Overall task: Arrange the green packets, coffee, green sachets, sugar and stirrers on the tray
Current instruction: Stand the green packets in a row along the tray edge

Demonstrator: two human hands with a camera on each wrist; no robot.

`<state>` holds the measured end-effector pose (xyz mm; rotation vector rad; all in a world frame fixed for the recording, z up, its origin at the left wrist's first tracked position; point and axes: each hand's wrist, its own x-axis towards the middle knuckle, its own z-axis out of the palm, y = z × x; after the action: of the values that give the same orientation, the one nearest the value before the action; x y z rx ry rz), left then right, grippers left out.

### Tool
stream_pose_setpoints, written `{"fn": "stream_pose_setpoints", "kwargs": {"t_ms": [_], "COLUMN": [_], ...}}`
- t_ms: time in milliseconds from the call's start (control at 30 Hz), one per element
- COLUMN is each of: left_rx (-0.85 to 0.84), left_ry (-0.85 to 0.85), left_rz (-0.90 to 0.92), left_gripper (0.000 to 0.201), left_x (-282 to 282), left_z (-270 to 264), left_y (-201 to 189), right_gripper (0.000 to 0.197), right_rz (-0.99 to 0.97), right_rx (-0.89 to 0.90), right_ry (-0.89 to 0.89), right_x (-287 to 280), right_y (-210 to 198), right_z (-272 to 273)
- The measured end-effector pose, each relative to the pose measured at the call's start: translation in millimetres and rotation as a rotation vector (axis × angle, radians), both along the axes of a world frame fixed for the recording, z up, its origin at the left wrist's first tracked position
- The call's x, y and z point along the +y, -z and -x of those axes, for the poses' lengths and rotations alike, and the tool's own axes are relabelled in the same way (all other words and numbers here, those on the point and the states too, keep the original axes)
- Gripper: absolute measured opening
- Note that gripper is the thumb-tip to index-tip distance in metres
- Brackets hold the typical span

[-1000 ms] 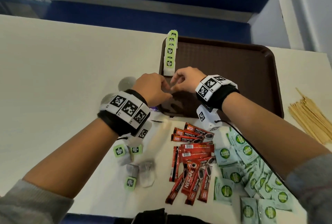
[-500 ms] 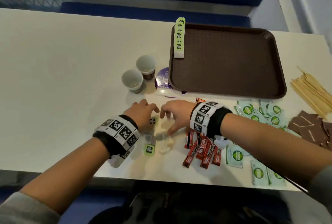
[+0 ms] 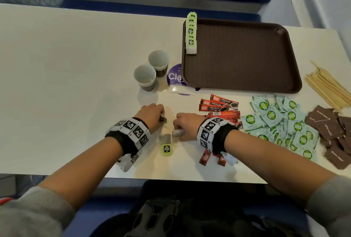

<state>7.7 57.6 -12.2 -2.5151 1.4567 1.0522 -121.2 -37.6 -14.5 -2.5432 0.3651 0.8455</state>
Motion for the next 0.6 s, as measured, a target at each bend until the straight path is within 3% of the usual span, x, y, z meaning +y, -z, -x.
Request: {"fn": "stream_pose_setpoints", "kwargs": {"t_ms": [167,267,400,600], "left_rx": [0.134,0.176,0.142,0.072], "left_ry": [-0.053,0.031,0.131,0.229], "left_rz": [-0.005,-0.079,-0.084,-0.082], "left_gripper": [0.040,0.049,0.055,0.047], "left_x": [1,5,10,4], "left_z": [-2,8,17,16], "left_y": [-14,-12,0,3], "right_gripper": [0.015,0.024,0.015,0.013], "right_rz": [0.006,0.020,-0.032,-0.117], "right_rx": [0.001,-0.033,-0.113,-0.186], "right_ry": [0.093,0.193,0.309,0.369], "right_x": [-18,-31,-42,-45], "right_y": [-8,-14,-21,-21], "right_z": [-2,-5,-11,-17]}}
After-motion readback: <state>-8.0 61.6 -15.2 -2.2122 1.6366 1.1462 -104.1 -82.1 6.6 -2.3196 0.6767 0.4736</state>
